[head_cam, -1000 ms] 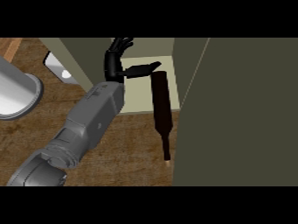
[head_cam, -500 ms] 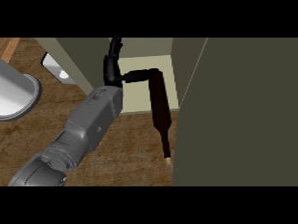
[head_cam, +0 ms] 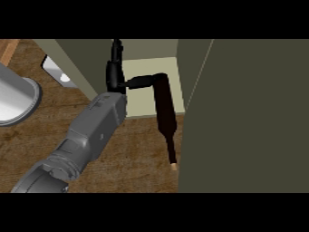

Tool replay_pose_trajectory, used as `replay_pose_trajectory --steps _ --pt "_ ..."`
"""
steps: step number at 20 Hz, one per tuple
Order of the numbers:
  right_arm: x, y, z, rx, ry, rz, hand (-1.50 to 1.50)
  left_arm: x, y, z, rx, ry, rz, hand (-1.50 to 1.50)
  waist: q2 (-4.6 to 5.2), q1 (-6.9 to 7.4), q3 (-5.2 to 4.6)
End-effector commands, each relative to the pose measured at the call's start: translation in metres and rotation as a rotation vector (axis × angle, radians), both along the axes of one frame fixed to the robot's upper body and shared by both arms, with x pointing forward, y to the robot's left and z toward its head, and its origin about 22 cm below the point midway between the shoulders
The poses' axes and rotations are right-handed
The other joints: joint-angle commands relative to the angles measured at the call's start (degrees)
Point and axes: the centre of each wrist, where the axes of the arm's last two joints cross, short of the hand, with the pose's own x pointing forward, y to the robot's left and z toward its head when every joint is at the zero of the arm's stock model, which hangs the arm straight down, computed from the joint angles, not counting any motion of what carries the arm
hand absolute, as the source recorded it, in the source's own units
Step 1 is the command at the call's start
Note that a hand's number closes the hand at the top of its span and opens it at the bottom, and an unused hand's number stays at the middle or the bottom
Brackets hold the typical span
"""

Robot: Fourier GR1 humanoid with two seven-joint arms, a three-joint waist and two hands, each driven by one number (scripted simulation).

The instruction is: Pick up the wine, place it into the cabinet and close the cabinet

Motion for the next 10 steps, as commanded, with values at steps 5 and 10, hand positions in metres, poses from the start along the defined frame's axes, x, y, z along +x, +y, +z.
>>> replay_pose_trajectory --steps 5,10 --pt "-0.007 -0.004 0.01 0.014 -0.014 -0.002 -1.5 0.0 0.024 -0.006 -0.032 -0.031 -0.072 -1.5 -0.02 0.88 -0.18" --pt "-0.016 -0.01 0.005 0.022 -0.014 0.0 -1.5 -0.009 0.007 -0.017 -0.032 0.001 -0.13 -1.5 -0.44 1.29 -0.1"
